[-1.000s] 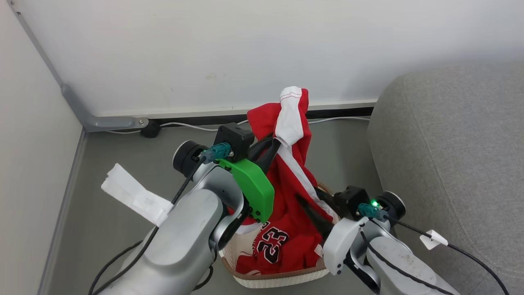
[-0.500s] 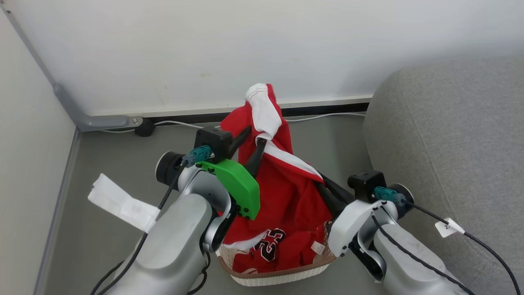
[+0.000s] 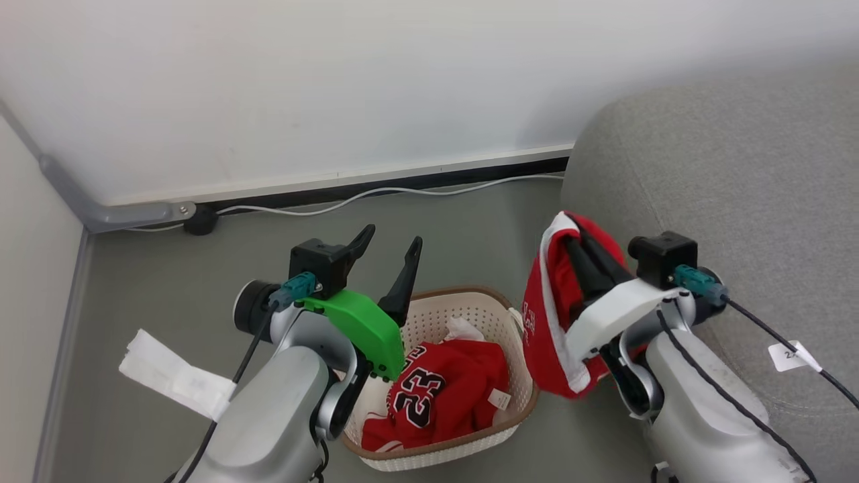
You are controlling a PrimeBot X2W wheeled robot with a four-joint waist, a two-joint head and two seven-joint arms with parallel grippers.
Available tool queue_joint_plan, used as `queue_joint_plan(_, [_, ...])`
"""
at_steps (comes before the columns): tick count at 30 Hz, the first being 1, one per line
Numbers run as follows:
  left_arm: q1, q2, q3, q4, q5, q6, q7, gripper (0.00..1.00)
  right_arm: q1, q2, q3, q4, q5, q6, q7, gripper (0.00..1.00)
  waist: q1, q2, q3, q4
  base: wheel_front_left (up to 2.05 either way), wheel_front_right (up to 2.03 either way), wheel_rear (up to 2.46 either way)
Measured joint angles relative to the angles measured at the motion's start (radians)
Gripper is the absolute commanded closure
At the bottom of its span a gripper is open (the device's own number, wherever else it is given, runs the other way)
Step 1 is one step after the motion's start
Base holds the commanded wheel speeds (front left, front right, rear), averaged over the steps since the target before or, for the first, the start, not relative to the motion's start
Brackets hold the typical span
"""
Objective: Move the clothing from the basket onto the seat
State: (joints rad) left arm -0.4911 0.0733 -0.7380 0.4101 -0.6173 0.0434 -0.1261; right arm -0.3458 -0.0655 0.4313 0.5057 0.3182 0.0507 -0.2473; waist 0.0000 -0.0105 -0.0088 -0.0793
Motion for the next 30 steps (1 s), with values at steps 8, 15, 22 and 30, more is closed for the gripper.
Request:
queue_joint_plan(8, [0.044, 0.002, -0.007, -0.013, -0.003, -0.018, -0.044, 0.00, 0.018, -0.058, -0.075, -0.091, -0.001, -0.049, -0.002, 1.00, 0.0000, 0.0000, 0.000, -0.062, 0.00, 0.00, 0.00])
queue_joint_plan(15, [0.083, 0.003, -0.017, -0.019, -0.005, -0.026, -0.061, 0.00, 0.048, -0.082, -0.097, -0.170, -0.012, -0.061, -0.004, 1.00, 0.0000, 0.0000, -0.001, -0.135, 0.00, 0.00, 0.00])
queue_joint_plan(22, [0.093, 0.003, -0.029, -0.037, -0.006, -0.035, -0.076, 0.00, 0.073, -0.102, -0.105, -0.218, -0.013, -0.061, -0.007, 1.00, 0.0000, 0.0000, 0.003, -0.214, 0.00, 0.00, 0.00])
queue_joint_plan(30, [0.094, 0.003, -0.040, -0.063, 0.008, -0.035, -0.086, 0.00, 0.109, -0.128, -0.116, -0.266, -0.013, -0.061, -0.007, 1.00, 0.0000, 0.0000, 0.022, -0.303, 0.00, 0.00, 0.00])
